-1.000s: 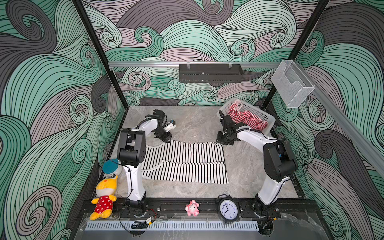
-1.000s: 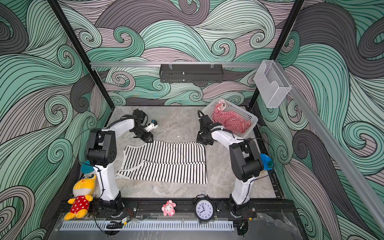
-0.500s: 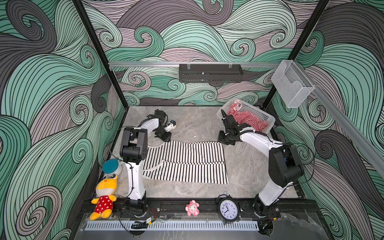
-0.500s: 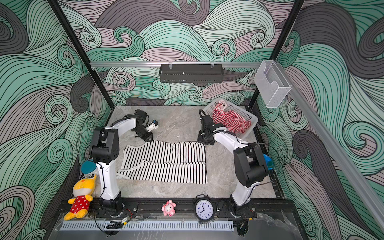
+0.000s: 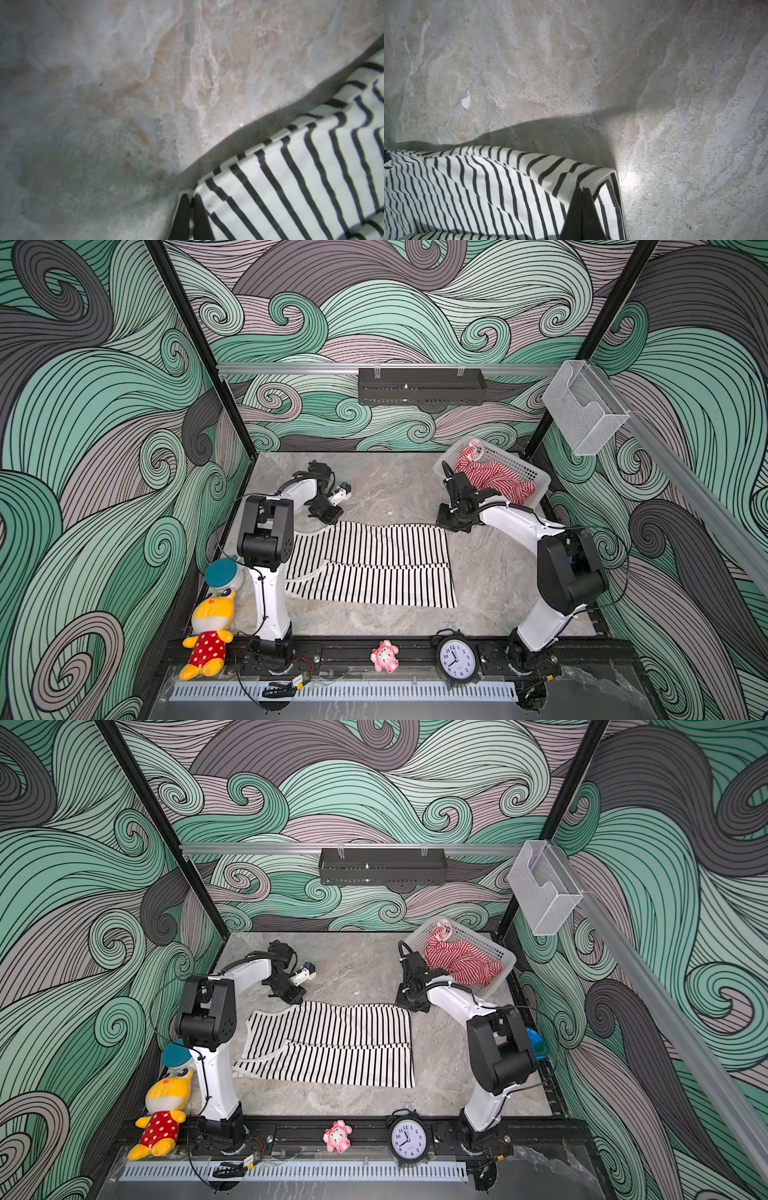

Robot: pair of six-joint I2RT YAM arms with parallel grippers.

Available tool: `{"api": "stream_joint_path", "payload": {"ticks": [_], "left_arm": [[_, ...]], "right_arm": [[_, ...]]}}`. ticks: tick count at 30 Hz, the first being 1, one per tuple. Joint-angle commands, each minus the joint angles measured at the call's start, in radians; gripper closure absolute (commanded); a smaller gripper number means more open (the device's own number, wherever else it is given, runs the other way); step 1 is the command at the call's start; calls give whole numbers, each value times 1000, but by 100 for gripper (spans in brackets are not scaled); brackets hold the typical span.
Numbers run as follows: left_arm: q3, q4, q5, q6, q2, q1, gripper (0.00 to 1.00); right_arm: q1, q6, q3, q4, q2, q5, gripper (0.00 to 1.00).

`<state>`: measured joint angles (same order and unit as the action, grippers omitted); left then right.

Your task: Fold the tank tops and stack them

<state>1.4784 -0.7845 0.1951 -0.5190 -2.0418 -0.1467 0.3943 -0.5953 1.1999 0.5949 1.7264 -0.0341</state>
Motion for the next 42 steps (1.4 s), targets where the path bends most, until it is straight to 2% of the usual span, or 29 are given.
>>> {"api": "stream_joint_path", "payload": {"ticks": [1, 17, 24, 33, 42], "left_arm": [[-35, 18, -2, 4, 100, -2, 96], [-290, 31, 13, -7, 328, -8, 95], [-436, 63, 37, -1, 427, -21, 93], [-519, 83, 18, 10, 449, -39, 88], [-560, 101, -22, 19, 450, -42, 88]], "right_arm": [[0, -15, -41, -8, -58, 5, 100], [0, -40, -218, -22, -244, -4, 100], [1, -48, -299, -52, -260, -10, 100], [2, -80, -390, -104, -284, -31, 100], [7, -99, -435, -116, -314, -37, 100]]}}
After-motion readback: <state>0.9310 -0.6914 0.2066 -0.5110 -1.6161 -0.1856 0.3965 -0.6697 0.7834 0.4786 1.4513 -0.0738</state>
